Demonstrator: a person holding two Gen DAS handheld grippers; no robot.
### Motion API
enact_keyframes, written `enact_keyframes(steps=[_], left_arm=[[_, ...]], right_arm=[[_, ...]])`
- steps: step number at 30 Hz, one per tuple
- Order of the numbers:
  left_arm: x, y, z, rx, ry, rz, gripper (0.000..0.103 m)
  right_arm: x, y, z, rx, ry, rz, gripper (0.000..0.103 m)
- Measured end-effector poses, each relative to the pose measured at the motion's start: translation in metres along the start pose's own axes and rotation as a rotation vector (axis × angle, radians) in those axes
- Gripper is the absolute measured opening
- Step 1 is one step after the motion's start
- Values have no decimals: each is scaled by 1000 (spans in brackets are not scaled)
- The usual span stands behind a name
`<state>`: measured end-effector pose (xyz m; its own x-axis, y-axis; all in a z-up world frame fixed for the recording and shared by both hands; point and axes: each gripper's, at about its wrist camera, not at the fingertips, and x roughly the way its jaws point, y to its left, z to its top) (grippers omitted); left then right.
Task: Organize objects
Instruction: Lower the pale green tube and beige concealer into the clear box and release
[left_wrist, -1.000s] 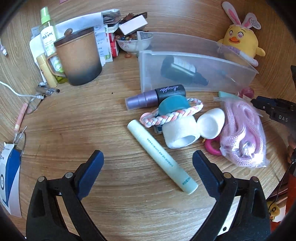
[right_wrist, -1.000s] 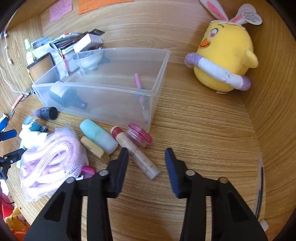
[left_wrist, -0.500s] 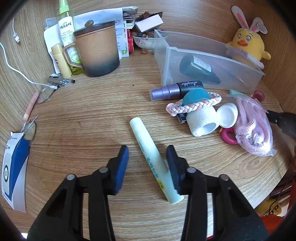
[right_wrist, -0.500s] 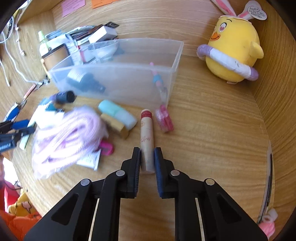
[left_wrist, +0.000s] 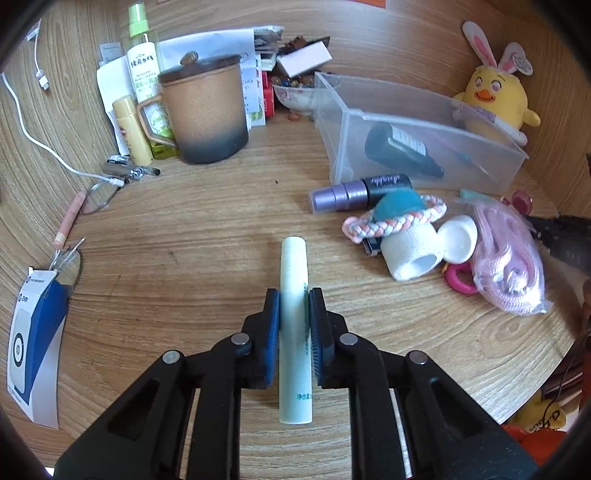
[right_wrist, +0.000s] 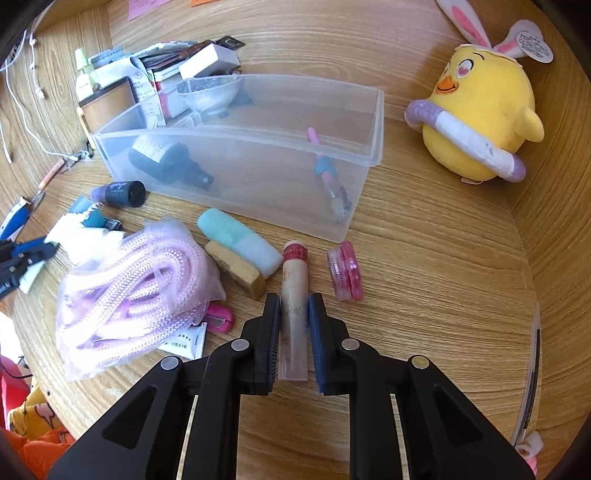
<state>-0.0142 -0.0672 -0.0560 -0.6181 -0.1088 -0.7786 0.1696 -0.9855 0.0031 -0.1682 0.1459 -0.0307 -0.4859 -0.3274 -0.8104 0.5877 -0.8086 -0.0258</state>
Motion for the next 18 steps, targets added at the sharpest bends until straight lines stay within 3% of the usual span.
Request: enact_keyframes(steps=[7, 18], left_arm=[[-23, 3, 24, -25, -95, -34, 15], [-42, -15, 75, 19, -213, -73, 15]], right_arm=[[-8, -4, -6, 6, -34, -25, 14], [-62, -4, 19, 63, -228, 41, 14]])
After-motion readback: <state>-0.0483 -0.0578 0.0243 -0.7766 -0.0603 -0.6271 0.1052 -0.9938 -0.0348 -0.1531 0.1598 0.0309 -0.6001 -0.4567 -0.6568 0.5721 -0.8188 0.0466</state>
